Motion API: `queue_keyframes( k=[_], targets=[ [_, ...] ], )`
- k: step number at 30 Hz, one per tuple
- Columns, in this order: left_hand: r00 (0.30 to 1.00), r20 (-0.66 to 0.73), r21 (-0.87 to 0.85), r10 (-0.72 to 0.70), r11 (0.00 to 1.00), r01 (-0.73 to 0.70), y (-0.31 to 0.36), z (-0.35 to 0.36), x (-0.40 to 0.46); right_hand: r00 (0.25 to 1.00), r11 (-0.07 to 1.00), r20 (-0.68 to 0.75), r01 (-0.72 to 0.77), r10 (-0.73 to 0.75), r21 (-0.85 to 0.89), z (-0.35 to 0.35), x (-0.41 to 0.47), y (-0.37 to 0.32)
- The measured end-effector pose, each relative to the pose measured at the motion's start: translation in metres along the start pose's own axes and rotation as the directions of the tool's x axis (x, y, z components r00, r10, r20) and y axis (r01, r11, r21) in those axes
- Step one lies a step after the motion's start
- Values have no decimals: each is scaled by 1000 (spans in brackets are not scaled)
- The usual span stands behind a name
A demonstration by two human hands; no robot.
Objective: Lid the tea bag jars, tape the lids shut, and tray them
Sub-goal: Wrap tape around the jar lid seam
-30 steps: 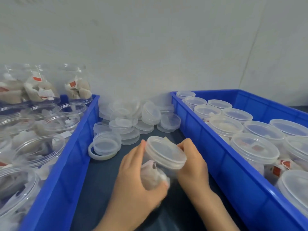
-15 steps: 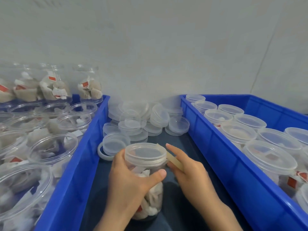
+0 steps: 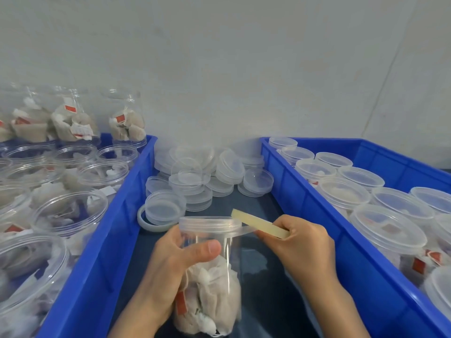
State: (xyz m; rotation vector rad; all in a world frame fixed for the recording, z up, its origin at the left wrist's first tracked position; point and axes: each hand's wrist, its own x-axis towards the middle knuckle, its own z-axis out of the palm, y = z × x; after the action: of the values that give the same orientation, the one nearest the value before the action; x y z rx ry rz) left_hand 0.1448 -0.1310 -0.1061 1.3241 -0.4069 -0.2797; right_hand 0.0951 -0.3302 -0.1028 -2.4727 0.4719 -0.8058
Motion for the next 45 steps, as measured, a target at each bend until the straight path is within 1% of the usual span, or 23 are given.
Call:
queue_keyframes(
  k=[3,5,8,10,13,15,17,19,20,22,23,24,25,28,30,32,33,34,36,37,39,42,45],
  targets=[
    [998,63,-3,26,1000,-26,1,-2,0,997,998,65,-33,36,-44,1,1,-3],
    [989,146,4,15,1000,-16,1,-1,-1,993,995,112,-32,43,-94,4,1,-5],
    [970,242,82,-11,997,-9,4,2,-4,978,963,207,86,-31,-257,15,-5,-12],
    [964,266,185,-10,982,-41,6,4,-4,974,944,204,157,-99,-292,21,-10,-17],
    [974,221,404,-38,913,-56,11,2,-2,970,974,168,197,-177,-115,21,-14,-23],
    [980,185,541,-70,840,-42,16,-1,-2,956,983,232,182,-177,-3,17,-12,-28],
    [977,196,639,-85,767,-62,22,-5,-3,940,978,272,205,-206,32,14,-10,-31],
    [969,205,738,-136,671,-62,35,-1,-4,922,965,293,264,-254,4,12,-8,-33],
    [969,199,811,-149,580,-77,41,3,-4,908,956,315,295,-278,-7,10,-8,-35],
    [984,134,948,-116,304,-93,48,13,2,872,939,373,343,-317,-5,5,-9,-38],
    [988,108,981,-107,175,-88,51,20,6,854,937,408,349,-323,11,2,-9,-39],
    [990,97,992,-104,87,-88,53,26,8,835,942,449,333,-317,46,-2,-8,-39],
    [989,103,994,-105,46,-98,55,30,9,817,950,490,295,-305,101,-6,-7,-39],
    [979,131,991,-154,48,-125,59,29,11,758,945,579,152,-300,290,-17,-3,-34],
    [976,139,990,-168,49,-133,58,28,13,719,928,624,81,-307,363,-24,0,-28],
    [976,145,989,-163,13,-145,54,30,11,710,915,640,15,-294,403,-30,2,-23],
    [978,145,989,-149,-1,-147,51,30,9,722,915,626,21,-293,403,-31,2,-22],
    [982,145,989,-125,-14,-148,49,30,7,745,925,597,68,-296,373,-32,1,-22],
    [988,149,988,-47,-27,-150,45,28,3,791,946,520,256,-323,198,-29,-2,-25],
    [989,150,988,4,-21,-150,43,27,1,801,923,474,375,-367,81,-26,-3,-26],
    [986,142,990,89,-10,-142,40,29,0,789,823,380,557,-483,-109,-21,-6,-27],
    [978,121,992,169,-53,-114,36,32,1,762,716,338,642,-553,-275,-18,-6,-26],
    [974,128,991,189,-72,-116,32,32,2,768,718,197,640,-610,-273,-15,-7,-23]
  ],
)
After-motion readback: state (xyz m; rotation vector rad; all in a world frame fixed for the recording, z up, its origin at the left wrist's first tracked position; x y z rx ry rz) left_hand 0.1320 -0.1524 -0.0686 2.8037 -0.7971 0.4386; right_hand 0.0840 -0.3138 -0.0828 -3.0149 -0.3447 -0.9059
